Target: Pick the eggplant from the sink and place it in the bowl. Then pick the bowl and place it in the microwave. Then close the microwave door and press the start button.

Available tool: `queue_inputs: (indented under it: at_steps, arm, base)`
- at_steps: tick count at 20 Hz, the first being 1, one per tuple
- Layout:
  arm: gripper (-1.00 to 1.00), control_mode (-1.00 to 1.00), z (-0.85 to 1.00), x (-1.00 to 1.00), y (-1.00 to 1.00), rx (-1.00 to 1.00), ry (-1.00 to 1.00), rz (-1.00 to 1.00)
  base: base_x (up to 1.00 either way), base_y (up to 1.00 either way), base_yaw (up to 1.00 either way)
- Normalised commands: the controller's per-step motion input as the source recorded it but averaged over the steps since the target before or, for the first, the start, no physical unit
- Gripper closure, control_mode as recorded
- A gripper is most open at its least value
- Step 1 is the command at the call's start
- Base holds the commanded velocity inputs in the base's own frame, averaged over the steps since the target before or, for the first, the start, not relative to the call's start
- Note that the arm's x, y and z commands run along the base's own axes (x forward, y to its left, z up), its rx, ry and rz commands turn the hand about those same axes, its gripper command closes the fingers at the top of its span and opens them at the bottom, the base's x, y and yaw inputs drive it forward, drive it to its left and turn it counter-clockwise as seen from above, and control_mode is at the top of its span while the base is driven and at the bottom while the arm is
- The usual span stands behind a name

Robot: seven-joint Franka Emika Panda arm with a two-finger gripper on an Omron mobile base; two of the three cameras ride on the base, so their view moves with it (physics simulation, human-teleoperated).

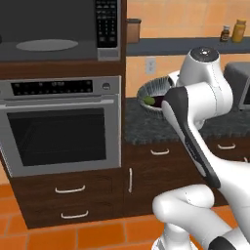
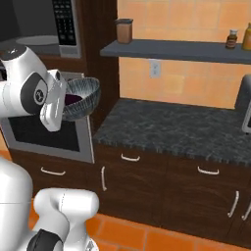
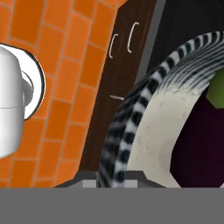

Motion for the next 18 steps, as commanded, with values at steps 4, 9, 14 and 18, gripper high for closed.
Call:
queue_inputs:
  at_steps: [4, 9, 14, 18]
  arm:
    - [1.00, 1.00, 0.00, 0.00, 0.00, 0.00, 0.00, 0.00]
    - [1.00, 1.00, 0.00, 0.00, 0.00, 0.00, 0.00, 0.00]
    - [1.00, 1.00, 0.00, 0.00, 0.00, 0.00, 0.00, 0.00]
    - [1.00, 1.00, 0.00, 0.00, 0.00, 0.00, 0.00, 0.00]
  base:
    - [0.00, 1.00, -0.32]
    - [0.00, 0.97, -0.28]
    - [0.05, 0.62, -0.16]
    - [0.21, 0.11, -0.08]
